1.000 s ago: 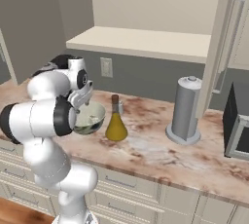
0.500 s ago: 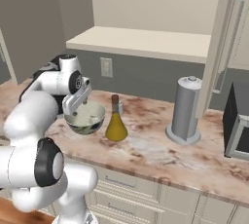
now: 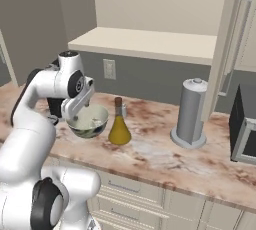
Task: Retrieve the bottle and the shaker from the cabinet and place them next to the mixing bowl on the counter. Then add garlic from the fridge to the mixing bowl.
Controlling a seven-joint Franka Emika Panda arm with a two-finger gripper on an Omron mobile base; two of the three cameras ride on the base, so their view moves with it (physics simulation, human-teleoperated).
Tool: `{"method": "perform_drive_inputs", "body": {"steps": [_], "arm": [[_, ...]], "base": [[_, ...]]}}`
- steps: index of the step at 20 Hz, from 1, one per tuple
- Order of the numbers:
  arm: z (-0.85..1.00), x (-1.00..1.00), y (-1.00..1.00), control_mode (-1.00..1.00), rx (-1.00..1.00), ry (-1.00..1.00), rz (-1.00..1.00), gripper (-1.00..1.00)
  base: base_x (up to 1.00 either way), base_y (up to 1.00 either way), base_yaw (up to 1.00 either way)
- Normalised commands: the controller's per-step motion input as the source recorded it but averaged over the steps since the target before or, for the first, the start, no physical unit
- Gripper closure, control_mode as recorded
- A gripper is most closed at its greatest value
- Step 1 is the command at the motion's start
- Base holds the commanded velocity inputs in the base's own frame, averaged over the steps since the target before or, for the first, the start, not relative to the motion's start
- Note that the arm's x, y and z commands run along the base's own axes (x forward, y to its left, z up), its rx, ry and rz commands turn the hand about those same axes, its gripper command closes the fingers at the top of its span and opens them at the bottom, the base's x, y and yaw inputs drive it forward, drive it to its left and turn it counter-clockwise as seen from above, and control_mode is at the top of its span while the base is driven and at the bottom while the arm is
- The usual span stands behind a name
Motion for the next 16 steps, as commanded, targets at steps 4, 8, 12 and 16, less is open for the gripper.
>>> {"method": "perform_drive_inputs", "body": {"steps": [4,8,12,16], "arm": [[0.01,-0.38,-0.33,-1.00,0.00,0.03,-0.22,-1.00],[0.14,-0.46,-0.36,-1.00,0.00,0.00,-0.23,-1.00],[0.44,-0.35,-0.30,-1.00,0.00,0.00,-0.20,-1.00],[0.15,-0.20,-0.43,-1.00,0.00,0.00,-0.29,-1.00]], "base": [[0.00,0.00,0.00],[0.00,0.00,0.00],[0.00,0.00,0.00],[0.00,0.00,0.00]]}}
